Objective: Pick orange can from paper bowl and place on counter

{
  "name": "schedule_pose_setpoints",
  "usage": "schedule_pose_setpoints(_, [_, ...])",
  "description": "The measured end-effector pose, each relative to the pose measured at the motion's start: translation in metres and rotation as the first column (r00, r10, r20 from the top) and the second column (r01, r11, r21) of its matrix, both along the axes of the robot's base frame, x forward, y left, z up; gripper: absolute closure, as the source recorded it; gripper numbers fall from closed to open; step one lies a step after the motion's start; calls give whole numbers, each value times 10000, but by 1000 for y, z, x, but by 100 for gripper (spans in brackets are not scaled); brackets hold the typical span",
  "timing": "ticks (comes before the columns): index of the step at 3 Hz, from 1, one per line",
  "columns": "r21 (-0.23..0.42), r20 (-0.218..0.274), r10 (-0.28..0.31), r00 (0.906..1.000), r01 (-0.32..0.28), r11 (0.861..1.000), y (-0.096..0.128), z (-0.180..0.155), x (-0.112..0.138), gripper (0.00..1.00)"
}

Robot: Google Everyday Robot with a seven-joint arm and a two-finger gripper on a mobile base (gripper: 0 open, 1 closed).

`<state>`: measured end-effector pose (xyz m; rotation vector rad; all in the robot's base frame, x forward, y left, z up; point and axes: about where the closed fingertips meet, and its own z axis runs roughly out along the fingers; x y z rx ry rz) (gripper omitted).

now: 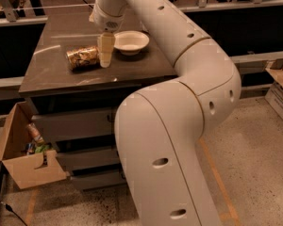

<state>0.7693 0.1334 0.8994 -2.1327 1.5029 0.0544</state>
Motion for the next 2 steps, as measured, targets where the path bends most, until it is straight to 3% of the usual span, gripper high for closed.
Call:
schedule_pose_setpoints(1, [-81,434,-1253,9912,1258,9920,-43,18,20,0])
schedule_pose_setpoints(2, [-81,434,-1253,9912,1258,9920,-43,18,20,0])
